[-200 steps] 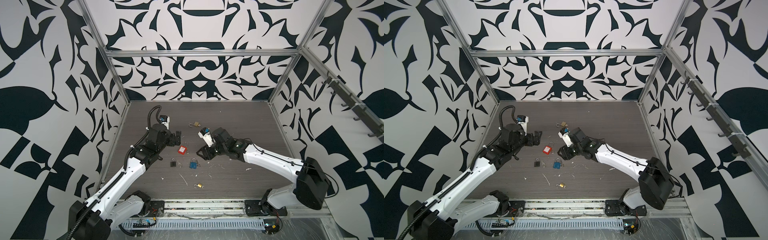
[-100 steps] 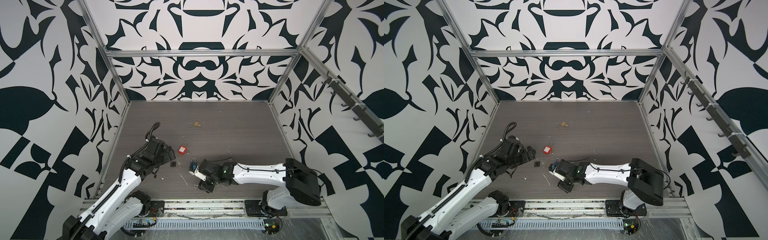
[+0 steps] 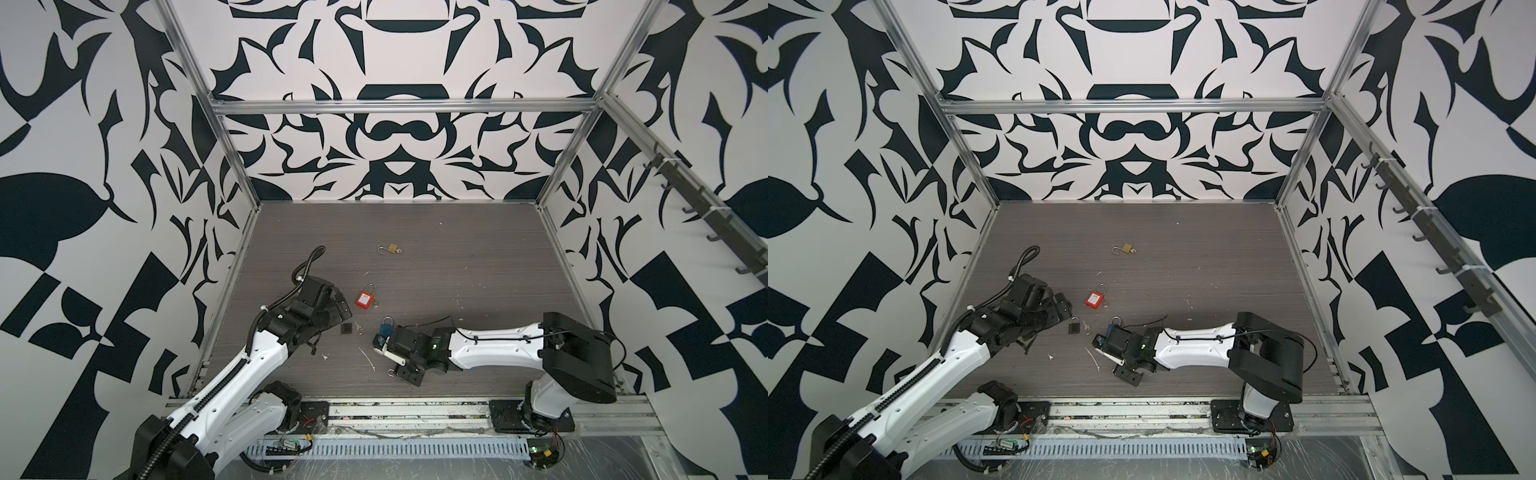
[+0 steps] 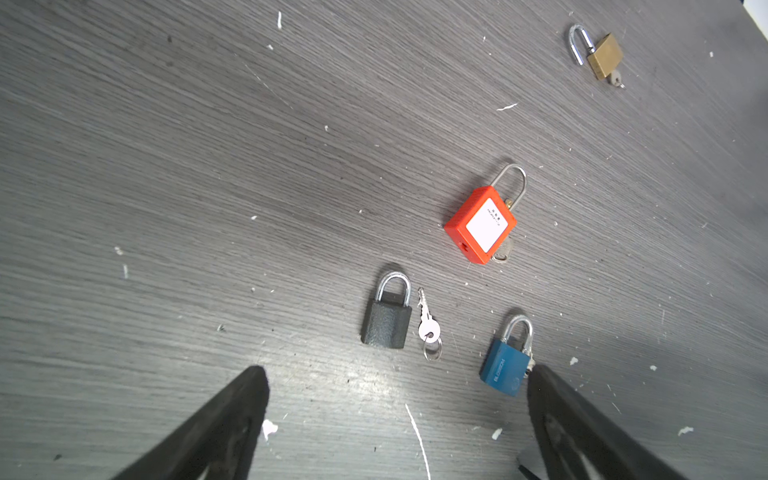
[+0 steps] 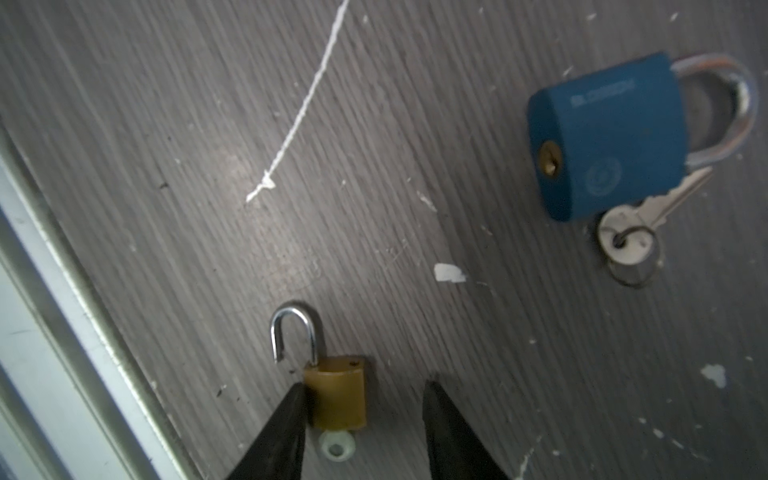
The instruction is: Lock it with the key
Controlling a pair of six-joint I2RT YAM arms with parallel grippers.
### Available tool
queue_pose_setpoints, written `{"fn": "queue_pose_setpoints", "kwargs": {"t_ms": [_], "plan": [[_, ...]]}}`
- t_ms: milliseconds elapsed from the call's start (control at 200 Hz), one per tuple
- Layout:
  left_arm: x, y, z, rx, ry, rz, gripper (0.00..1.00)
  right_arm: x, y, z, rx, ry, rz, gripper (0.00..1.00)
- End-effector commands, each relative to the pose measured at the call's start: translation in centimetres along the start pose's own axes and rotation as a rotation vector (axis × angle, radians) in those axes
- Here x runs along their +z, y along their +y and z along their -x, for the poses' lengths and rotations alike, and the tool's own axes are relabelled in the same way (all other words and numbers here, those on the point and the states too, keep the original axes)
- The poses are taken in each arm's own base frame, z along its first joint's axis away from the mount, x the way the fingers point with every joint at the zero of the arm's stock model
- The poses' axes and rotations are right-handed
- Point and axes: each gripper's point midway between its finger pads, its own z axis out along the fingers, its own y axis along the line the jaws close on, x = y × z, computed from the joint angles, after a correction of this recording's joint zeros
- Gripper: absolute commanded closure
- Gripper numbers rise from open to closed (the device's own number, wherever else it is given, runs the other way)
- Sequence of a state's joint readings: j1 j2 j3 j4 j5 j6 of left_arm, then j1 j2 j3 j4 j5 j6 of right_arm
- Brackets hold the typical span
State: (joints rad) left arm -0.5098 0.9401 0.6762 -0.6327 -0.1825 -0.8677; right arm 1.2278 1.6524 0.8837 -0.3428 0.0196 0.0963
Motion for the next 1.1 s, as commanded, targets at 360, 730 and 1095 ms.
{"fn": "queue_pose_setpoints", "kwargs": {"t_ms": [360, 730, 1095], "plan": [[0.5, 0.3, 0.2, -0.016, -0.015, 0.019, 0.01, -0.2, -0.7, 0.7, 0.037, 0.015, -0.049, 0.83], [-0.6, -4.4, 4.6, 0.149, -0.120, -0.075, 0.00, -7.4, -9.6, 1.5, 0.511, -0.225, -0.194, 0.86], [0.5, -10.1, 8.2, 0.395, -0.167, -0.121, 0.02, -7.3, -17.2, 1.4, 0.892, -0.252, -0.248, 0.86]]}}
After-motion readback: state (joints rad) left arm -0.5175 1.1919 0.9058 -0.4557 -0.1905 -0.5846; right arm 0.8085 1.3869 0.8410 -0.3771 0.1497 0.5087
